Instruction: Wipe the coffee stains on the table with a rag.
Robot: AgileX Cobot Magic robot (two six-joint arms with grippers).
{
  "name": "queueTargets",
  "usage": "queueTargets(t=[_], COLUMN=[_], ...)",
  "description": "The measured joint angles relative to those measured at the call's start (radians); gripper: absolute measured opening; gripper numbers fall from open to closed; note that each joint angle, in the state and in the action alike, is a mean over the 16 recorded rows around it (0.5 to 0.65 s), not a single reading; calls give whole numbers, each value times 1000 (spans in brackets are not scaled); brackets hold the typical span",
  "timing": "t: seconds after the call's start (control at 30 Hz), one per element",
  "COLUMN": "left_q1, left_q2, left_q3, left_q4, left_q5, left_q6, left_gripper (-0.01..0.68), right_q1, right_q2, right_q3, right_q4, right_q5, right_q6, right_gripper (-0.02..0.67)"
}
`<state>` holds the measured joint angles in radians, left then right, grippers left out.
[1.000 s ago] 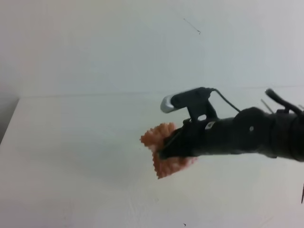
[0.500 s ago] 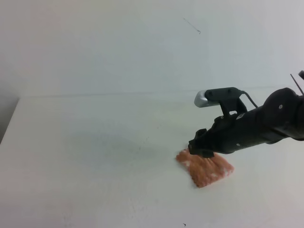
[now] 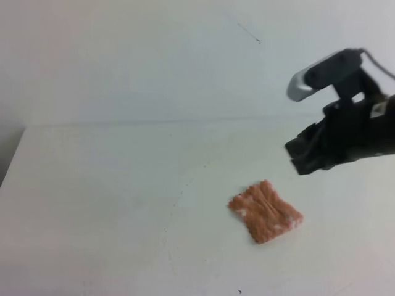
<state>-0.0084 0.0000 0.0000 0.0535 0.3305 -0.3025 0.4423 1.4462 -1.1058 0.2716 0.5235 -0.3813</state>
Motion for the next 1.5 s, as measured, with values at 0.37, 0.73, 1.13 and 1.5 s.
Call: queueTargets(t=[0.37,0.73,1.13,1.5], left_q1=[0,0,0,0], left_q2=[0,0,0,0], left_q3=[0,0,0,0], left_q4=[0,0,0,0], left_q5=[0,0,0,0], left_q6=[0,0,0,0], left_gripper=[-3,-3,-3,-3], right_q1=[0,0,-1,-123], right_q2=[-470,-844,-948,-1071], right_q3=[126,467,669,688], right_q4=[-354,-358,-327,-346], right_q5=[147,109,124,79], right_q6=[296,364,366,377], right_gripper=[0,0,0,-1])
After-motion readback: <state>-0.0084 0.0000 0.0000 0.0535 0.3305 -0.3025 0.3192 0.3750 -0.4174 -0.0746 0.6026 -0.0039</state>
